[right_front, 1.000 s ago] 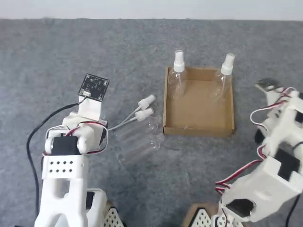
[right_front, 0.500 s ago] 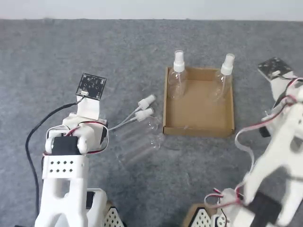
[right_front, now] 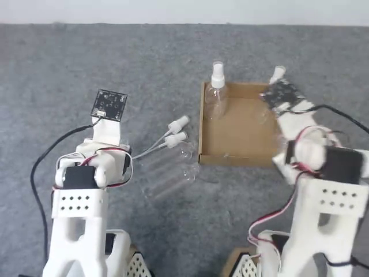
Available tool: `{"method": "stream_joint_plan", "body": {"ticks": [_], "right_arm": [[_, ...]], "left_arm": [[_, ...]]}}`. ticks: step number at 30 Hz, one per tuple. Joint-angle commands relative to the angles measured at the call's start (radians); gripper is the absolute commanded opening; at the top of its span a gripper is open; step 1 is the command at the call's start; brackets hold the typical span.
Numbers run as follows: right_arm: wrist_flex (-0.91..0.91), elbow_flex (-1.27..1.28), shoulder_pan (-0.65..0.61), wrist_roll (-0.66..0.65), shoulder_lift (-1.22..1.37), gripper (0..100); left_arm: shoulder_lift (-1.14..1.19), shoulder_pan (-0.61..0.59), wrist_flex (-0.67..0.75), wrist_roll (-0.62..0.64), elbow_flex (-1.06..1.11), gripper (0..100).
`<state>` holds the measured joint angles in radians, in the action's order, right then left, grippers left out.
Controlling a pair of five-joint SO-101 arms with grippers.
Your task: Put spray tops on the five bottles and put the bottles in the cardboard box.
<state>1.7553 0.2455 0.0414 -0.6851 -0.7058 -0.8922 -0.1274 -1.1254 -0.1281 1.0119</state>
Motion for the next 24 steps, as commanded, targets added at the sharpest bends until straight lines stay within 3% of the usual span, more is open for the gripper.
{"method": "stream_joint_plan", "body": {"ticks": [1, 13, 18, 24], "right_arm": [[0.039, -0.006, -0.18, 0.112, -0.036, 0.6], [0.008, 0.012, -0.682, 0.333, -0.036, 0.6], [-0.217, 0.178, -0.8, 0.373, -0.036, 0.6], [-0.579, 0.364, -0.843, 0.442, -0.025, 0.6]], "left_arm": [[-0.034, 0.002, 0.018, 0.011, -0.065, 1], [-0.034, -0.003, -0.218, 0.011, -0.461, 1], [-0.032, 0.003, -0.222, 0.012, -0.602, 1], [-0.028, 0.005, -0.229, 0.063, -0.782, 1]]}}
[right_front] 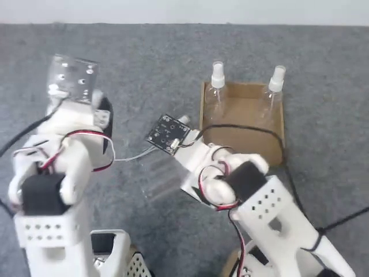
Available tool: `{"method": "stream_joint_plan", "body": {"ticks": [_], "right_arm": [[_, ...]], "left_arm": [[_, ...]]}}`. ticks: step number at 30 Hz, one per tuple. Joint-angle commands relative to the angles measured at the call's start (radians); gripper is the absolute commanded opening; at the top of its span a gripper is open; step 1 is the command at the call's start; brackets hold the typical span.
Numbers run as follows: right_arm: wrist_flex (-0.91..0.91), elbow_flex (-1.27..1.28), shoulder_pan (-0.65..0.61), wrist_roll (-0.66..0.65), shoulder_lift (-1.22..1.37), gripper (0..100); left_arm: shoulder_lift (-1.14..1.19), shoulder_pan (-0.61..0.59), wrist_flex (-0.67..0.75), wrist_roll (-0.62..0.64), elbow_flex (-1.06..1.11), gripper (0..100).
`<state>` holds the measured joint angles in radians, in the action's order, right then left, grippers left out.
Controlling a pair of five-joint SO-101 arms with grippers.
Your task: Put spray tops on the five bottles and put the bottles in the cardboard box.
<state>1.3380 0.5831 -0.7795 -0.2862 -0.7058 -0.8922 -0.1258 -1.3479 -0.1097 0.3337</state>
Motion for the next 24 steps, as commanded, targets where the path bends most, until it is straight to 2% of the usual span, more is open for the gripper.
{"method": "stream_joint_plan", "body": {"ticks": [1, 6, 9, 13, 19, 24], "right_arm": [[-0.206, 0.043, -0.027, 0.057, -0.025, 0.6], [-0.367, 0.138, -0.044, 0.074, -0.03, 0.6], [-0.384, 0.153, -0.039, 0.074, -0.038, 0.6], [-0.401, 0.21, -0.045, 0.074, -0.036, 0.6], [-0.624, 0.282, -0.047, 0.083, -0.036, 0.6], [-0.868, 0.384, -0.111, 0.135, -0.038, 0.6]], "left_arm": [[-0.028, 0.003, -0.006, 0.057, -0.12, 1], [-0.026, 0.003, 0.0, 0.095, -0.14, 1], [-0.032, 0.005, 0.008, 0.117, -0.145, 1], [-0.034, 0.005, 0.083, 0.222, -0.145, 1], [-0.034, 0.003, 0.121, 0.374, -0.142, 1], [-0.026, 0.003, 0.17, 0.407, -0.136, 1]]}}
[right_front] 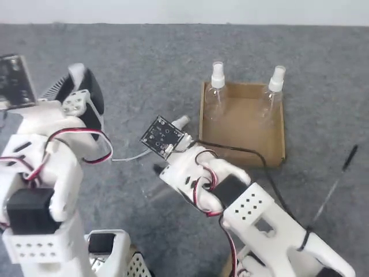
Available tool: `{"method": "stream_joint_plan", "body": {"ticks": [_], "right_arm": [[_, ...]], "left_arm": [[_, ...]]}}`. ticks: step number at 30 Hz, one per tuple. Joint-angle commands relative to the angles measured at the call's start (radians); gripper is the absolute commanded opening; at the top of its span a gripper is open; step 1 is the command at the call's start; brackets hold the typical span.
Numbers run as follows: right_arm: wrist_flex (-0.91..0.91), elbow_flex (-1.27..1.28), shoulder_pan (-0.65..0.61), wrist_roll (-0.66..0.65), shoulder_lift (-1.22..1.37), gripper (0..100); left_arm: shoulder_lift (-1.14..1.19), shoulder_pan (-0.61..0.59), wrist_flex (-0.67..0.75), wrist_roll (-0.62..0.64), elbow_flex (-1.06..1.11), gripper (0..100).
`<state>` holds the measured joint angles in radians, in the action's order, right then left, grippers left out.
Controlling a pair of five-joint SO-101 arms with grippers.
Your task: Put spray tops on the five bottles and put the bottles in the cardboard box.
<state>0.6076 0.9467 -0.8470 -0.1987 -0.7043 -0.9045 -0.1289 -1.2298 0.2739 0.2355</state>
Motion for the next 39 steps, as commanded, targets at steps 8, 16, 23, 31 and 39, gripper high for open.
{"method": "stream_joint_plan", "body": {"ticks": [8, 16, 23, 31, 39], "right_arm": [[-0.265, 0.1, -0.085, 0.075, -0.039, 0.6], [-0.259, 0.1, -0.085, 0.075, -0.039, 0.6], [-0.259, 0.1, -0.081, 0.075, -0.039, 0.6], [-0.259, 0.098, -0.081, 0.075, -0.039, 0.6], [-0.176, 0.098, -0.084, 0.075, -0.168, 0.6]], "left_arm": [[-0.014, 0.041, 0.229, 0.098, 0.079, 1], [-0.012, 0.112, 0.374, 0.094, 0.234, 1], [-0.014, 0.112, 0.356, 0.094, 0.286, 1], [-0.021, 0.115, 0.364, 0.092, 0.358, 1], [-0.021, 0.11, 0.37, 0.094, 0.283, 1]]}}
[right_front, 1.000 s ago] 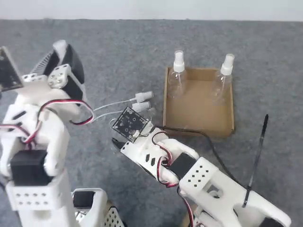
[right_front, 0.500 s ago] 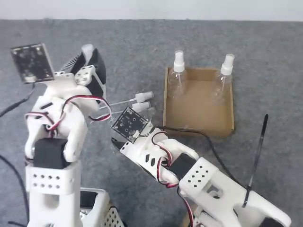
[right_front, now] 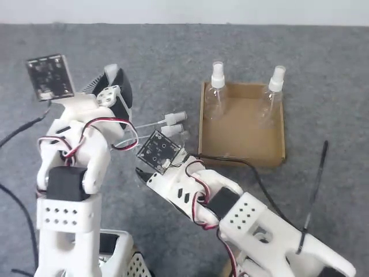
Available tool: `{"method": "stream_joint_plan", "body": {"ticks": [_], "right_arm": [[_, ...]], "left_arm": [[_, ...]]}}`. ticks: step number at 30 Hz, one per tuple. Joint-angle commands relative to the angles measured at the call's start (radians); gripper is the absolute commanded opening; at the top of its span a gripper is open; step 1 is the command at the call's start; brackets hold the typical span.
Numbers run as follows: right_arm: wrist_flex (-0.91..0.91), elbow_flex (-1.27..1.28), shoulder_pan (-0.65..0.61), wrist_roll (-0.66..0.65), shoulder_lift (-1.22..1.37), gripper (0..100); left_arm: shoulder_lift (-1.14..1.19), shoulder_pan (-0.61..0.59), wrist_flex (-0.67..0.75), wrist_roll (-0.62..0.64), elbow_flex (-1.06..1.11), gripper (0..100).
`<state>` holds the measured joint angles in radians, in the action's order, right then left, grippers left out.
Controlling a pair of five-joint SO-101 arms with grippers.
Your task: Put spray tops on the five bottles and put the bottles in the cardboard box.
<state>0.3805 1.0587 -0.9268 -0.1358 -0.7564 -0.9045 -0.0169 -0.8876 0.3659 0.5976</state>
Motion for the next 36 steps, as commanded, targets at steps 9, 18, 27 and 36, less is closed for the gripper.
{"method": "stream_joint_plan", "body": {"ticks": [9, 18, 27, 36], "right_arm": [[0.154, 0.018, -0.005, 0.014, -0.285, 0.6], [0.154, 0.025, -0.005, 0.014, -0.28, 0.6], [0.163, 0.025, -0.005, 0.015, -0.28, 0.6], [0.196, 0.02, -0.001, 0.008, -0.282, 0.6]], "left_arm": [[-0.021, 0.008, -0.069, 0.006, -0.277, 1], [-0.021, 0.009, -0.166, 0.006, -0.332, 1], [-0.02, 0.114, -0.12, 0.008, -0.237, 1], [-0.023, 0.13, -0.091, 0.003, -0.142, 1]]}}
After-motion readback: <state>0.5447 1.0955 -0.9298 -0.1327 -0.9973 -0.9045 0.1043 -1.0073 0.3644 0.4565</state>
